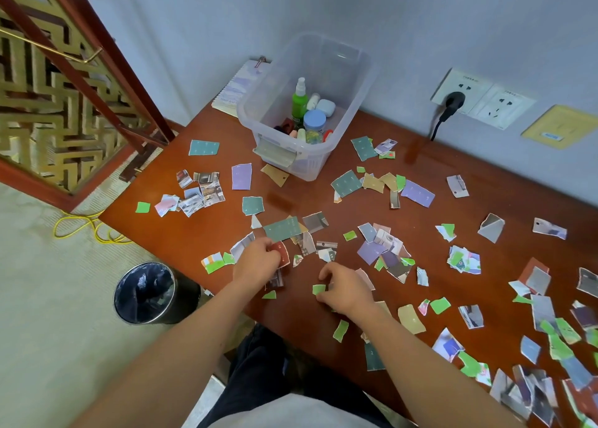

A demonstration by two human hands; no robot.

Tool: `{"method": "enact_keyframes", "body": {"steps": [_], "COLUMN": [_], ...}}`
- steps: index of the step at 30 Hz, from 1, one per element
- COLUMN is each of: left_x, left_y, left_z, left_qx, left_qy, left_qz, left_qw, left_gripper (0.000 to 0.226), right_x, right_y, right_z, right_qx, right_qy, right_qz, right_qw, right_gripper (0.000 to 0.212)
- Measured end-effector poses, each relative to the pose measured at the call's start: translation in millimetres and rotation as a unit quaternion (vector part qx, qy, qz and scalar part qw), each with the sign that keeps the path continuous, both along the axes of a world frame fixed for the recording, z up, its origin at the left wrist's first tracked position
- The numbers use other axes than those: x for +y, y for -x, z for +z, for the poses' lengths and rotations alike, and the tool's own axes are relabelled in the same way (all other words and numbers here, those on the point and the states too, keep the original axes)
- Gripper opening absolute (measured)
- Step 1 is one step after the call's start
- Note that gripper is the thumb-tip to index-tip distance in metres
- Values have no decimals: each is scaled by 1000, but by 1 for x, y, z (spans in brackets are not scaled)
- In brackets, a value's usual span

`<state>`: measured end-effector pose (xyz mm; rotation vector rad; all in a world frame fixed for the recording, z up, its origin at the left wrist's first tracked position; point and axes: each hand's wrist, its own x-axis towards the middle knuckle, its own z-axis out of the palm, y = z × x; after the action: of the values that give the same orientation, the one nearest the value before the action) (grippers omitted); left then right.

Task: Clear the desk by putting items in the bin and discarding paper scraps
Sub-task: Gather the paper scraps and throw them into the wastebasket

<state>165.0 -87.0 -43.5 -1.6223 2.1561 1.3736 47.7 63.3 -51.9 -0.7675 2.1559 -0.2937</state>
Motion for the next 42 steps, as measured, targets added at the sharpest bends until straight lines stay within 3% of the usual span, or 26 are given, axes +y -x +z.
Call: {"method": "enact_keyframes", "body": {"steps": [7, 9, 11, 12, 14, 17, 20, 22, 24, 27, 29, 32, 35, 42], "left_x": [4, 2, 0, -2, -6, -14, -24, -31, -39, -50, -57, -67, -77, -90], "left_y": [11, 12, 13, 14, 14, 15, 16, 16, 17, 20, 24, 27, 32, 50], "left_z": [5, 3, 2, 1, -1, -1, 2, 4, 6, 6, 6, 3, 2, -4], "left_qx": [-43, -46, -49, -50, -49, -34, -12, -7, 0, 1, -7, -25, -31, -20], "left_qy": [68, 72, 72, 67, 53, 25, 14, 19, 23, 36, 53, 77, 107, 104], "left_qz": [-136, -144, -152, -155, -149, -121, -95, -88, -96, -129, -152, -199, -255, -409], "left_qw": [987, 986, 985, 984, 986, 992, 995, 996, 995, 991, 987, 977, 960, 906], "left_gripper": [17, 16, 15, 15, 17, 19, 20, 20, 24, 32, 29, 27, 21, 29], "right_x": [-5, -7, -11, -14, -21, -29, -37, -45, -54, -66, -72, -80, -86, -92], "right_y": [-3, -3, -2, -1, 4, 13, 15, 16, 17, 16, 12, 8, 6, 11], "right_z": [-7, -9, -5, 0, 8, 15, 18, 18, 16, 4, -3, -3, -7, -8], "right_qx": [36, 10, -63, -123, -262, -395, -442, -445, -391, -158, -27, 57, 104, 44], "right_qy": [4, 23, 74, 99, 139, 193, 228, 237, 212, 135, 78, 6, -25, -2], "right_qz": [38, -7, -130, -214, -359, -448, -470, -482, -479, -353, -240, -181, -164, -226], "right_qw": [999, 1000, 987, 964, 885, 779, 730, 716, 757, 912, 967, 982, 981, 973], "right_gripper": [15, 16, 16, 14, 15, 20, 19, 22, 29, 30, 30, 37, 29, 22]}}
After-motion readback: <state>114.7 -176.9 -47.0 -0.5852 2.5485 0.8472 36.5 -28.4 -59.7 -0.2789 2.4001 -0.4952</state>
